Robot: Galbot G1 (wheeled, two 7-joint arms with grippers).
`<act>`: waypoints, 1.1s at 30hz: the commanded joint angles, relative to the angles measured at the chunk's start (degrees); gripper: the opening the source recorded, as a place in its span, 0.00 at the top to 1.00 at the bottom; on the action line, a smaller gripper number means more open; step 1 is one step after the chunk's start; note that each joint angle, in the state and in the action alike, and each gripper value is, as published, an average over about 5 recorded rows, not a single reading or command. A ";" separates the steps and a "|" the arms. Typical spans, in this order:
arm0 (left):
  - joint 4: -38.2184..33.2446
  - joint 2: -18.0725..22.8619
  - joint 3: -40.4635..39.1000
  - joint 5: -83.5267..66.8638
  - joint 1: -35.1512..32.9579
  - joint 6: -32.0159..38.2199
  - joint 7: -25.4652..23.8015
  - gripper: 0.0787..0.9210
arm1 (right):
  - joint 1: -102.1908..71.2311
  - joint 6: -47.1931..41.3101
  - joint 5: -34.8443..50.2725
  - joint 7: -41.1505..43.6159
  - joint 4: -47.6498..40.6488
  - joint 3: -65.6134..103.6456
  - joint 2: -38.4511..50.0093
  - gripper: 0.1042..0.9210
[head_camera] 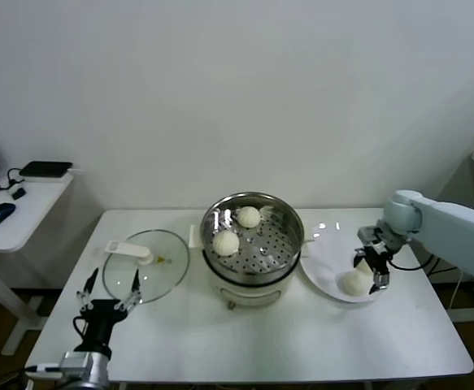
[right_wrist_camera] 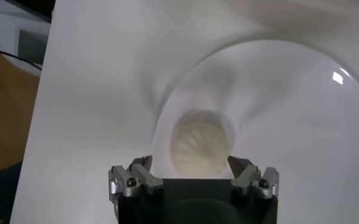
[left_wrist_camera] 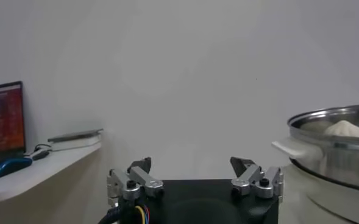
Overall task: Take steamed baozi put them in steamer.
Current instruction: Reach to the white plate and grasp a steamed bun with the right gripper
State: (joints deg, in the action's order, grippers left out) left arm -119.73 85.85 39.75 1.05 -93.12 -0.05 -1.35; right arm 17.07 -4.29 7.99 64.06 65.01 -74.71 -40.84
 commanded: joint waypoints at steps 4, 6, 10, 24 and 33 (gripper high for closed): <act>0.34 0.11 -0.02 -0.04 -0.08 0.21 0.01 0.12 | -5.00 0.26 -2.34 -0.53 -4.54 4.17 -2.79 0.12; 0.39 0.14 -0.01 -0.03 -0.07 0.23 0.02 0.12 | -5.24 0.35 -2.50 -0.58 -5.13 4.47 -3.29 0.12; 0.57 0.17 0.01 -0.03 0.00 0.27 0.02 0.12 | -5.63 0.42 -2.71 -0.62 -5.86 4.92 -3.98 0.12; 1.12 0.32 -0.22 0.05 -0.03 0.57 0.04 0.12 | -6.37 0.42 -3.49 -0.07 -7.51 6.21 -5.09 0.12; 1.32 0.52 -0.24 0.12 0.03 0.60 0.07 0.12 | -6.64 0.18 -3.44 -0.02 -7.02 6.32 -4.64 0.37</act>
State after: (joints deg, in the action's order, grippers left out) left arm -118.43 86.29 39.55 1.07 -93.10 0.58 -1.29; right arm 10.77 -4.04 4.74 63.93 58.24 -68.76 -45.35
